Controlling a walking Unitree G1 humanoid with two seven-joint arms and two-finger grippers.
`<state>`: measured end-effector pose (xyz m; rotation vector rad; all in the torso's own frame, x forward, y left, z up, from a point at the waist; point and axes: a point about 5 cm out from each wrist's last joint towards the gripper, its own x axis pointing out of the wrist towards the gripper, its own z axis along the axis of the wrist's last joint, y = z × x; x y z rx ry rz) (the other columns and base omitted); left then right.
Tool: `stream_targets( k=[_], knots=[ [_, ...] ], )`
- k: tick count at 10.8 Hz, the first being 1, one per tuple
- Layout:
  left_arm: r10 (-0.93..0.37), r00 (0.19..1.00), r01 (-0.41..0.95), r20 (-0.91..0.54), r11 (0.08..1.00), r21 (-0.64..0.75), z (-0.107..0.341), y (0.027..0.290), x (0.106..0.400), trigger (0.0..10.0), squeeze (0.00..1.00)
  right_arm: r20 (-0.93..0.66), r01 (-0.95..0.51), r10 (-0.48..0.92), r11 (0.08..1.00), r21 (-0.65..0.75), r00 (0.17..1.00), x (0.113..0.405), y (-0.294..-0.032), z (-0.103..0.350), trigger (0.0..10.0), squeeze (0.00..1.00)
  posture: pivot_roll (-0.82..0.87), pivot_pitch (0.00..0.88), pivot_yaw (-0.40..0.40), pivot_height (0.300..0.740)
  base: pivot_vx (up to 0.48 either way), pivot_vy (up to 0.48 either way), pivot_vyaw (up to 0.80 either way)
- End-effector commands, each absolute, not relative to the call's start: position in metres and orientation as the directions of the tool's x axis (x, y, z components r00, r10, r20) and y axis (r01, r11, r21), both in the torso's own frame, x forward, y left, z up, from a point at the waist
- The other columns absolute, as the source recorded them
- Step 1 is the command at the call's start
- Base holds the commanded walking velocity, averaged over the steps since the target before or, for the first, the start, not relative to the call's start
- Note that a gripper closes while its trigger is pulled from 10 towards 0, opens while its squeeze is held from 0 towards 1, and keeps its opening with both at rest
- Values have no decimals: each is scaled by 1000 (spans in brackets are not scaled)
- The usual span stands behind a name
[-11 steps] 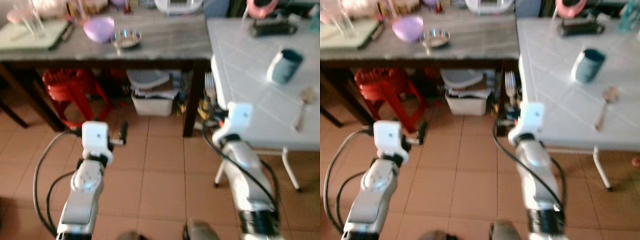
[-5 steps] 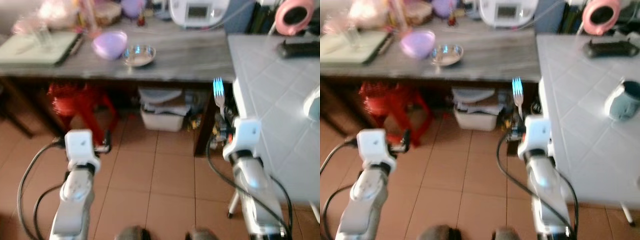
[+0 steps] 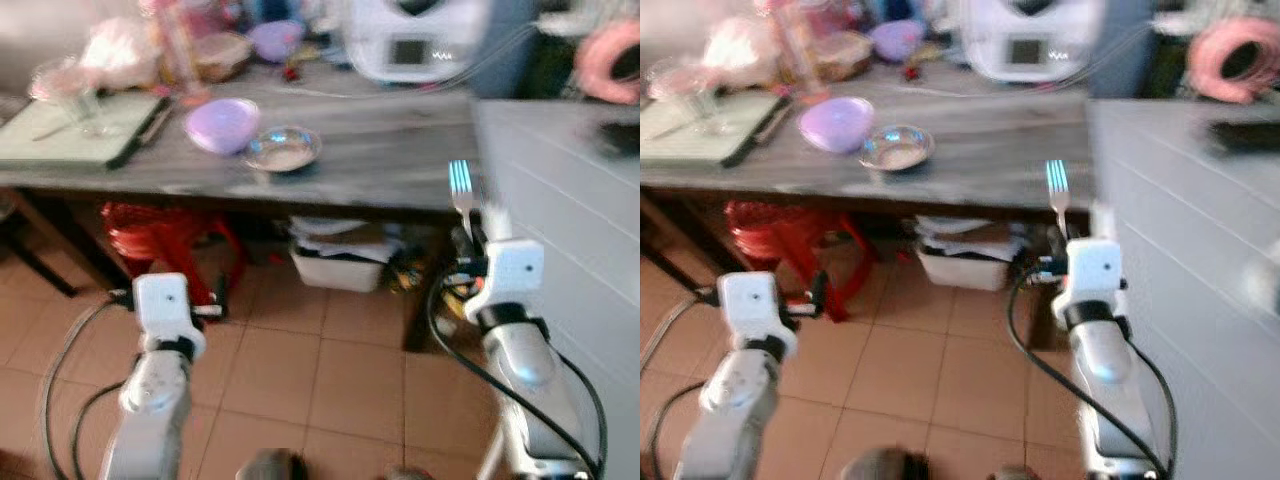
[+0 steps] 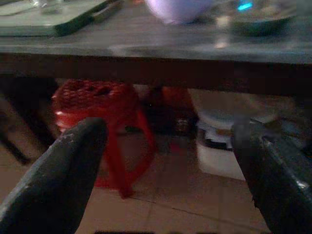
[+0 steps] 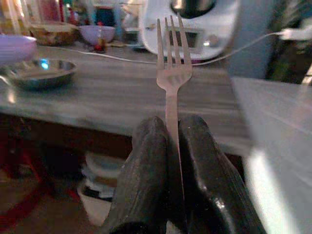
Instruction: Setting the table
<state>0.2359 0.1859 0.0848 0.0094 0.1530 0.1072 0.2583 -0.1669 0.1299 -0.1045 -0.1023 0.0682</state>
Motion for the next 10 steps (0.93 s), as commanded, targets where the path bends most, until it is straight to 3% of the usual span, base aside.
stream_targets(
  k=[1, 10],
  knots=[
    [101, 984, -100, -145, 995, 13, 88, 185, 238, 10000, 0, 107, -47, 60, 992, -114, 992, 258, -171, 132, 10000, 0, -23, 85, 89, 740, 428, 0, 0],
    [38, 991, -32, -127, 998, 47, 89, 168, 246, 10000, 0, 136, -6, 21, 994, -109, 990, 279, -172, 141, 10000, 0, -25, 55, 91, 740, 300, 372, 0]
  ],
)
